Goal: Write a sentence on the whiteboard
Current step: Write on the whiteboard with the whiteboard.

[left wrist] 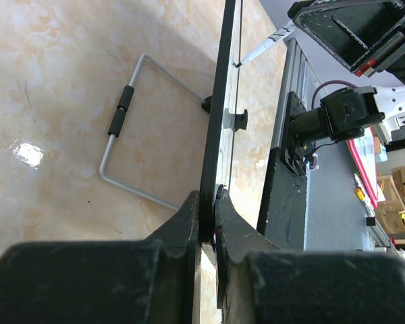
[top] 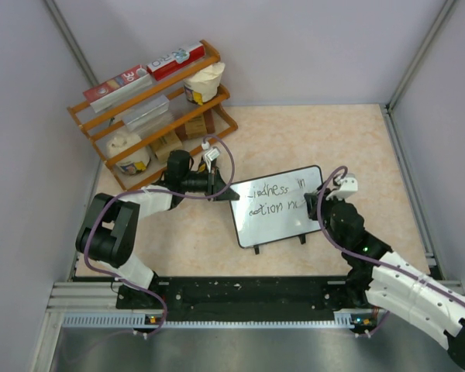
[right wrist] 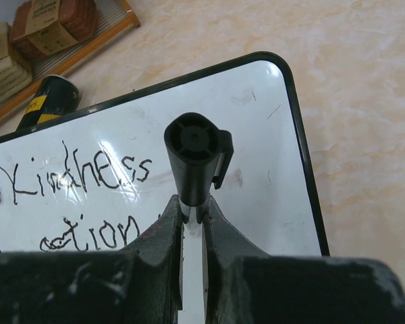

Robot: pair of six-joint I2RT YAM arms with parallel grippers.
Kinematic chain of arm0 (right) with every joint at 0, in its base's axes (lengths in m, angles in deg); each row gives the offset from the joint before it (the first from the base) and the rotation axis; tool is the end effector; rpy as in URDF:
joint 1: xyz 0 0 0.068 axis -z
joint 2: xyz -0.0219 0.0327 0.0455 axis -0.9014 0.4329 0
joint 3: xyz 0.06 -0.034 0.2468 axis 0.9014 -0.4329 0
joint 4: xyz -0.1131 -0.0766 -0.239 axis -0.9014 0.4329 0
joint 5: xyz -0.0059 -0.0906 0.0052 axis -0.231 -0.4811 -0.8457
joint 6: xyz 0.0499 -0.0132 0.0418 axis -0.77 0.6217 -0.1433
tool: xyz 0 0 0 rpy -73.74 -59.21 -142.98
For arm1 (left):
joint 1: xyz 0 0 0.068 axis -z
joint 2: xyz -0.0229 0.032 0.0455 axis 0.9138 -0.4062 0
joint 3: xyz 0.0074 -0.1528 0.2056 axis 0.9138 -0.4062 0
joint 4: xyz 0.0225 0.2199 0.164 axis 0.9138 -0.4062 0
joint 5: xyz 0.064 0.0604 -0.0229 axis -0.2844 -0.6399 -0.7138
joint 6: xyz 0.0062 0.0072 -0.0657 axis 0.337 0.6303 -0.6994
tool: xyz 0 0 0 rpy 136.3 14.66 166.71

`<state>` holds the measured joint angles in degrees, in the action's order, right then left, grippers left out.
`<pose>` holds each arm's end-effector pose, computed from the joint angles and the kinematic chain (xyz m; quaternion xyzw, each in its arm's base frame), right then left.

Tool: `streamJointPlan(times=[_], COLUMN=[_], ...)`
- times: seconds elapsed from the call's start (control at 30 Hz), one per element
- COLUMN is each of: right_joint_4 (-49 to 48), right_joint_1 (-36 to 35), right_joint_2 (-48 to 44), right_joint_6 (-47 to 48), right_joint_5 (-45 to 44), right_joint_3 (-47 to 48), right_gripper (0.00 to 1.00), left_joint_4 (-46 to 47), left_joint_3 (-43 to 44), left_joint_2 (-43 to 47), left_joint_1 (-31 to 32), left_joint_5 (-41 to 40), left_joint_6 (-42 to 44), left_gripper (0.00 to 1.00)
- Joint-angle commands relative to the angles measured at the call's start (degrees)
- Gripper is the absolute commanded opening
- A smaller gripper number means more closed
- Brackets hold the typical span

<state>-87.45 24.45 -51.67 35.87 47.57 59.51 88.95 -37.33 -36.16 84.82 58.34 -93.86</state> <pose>0.1737 0.1142 0.2107 0.0446 0.7766 0.1697 0.6051 0.3020 -0.1515 0.1572 0.2400 0.7475 -0.5632 0.2577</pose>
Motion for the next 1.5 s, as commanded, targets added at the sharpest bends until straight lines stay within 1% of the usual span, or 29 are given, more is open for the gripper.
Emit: streamJointPlan(times=[0.0,0.2,0.53,0.97,1.2,1.47], right_joint_4=[1.4,-0.2,-4.5,-5.0,-4.1,-3.1], right_joint_1=[0.9,3.0,4.1,4.1,4.2,4.3], right_joint_2=[-0.4,0.1,4.6,3.9,-1.0,1.1], right_joint_6=[-0.4,0.3,1.3,0.5,0.7,1.3], right_joint_5=[-1.8,-1.6,1.0,4.4,2.6,0.2], right_joint_3=[-0.1,1.5,4.6,5.1,4.0,4.0], right_gripper=[0.00,0.00,0.00,0.00,0.00,0.00], left_joint_4=[-3.6,-3.6,-3.6,-3.8,-3.9,-3.9], left_joint_3=[-1.8,-1.7,-1.8,-1.6,-1.5,-1.5], left_joint_2=[-1.5,-1.6,-1.7,-1.7,-1.8,-1.8], left_joint_1=[0.6,0.6,0.6,0.6,0.6,0.6], left_joint_5=[-5.8,-5.9,-5.9,-5.9,-5.9,-5.8], left_joint_6=[7.8,7.8,7.8,7.9,7.9,7.9], left_gripper=[0.00,0.00,0.00,0.00,0.00,0.00])
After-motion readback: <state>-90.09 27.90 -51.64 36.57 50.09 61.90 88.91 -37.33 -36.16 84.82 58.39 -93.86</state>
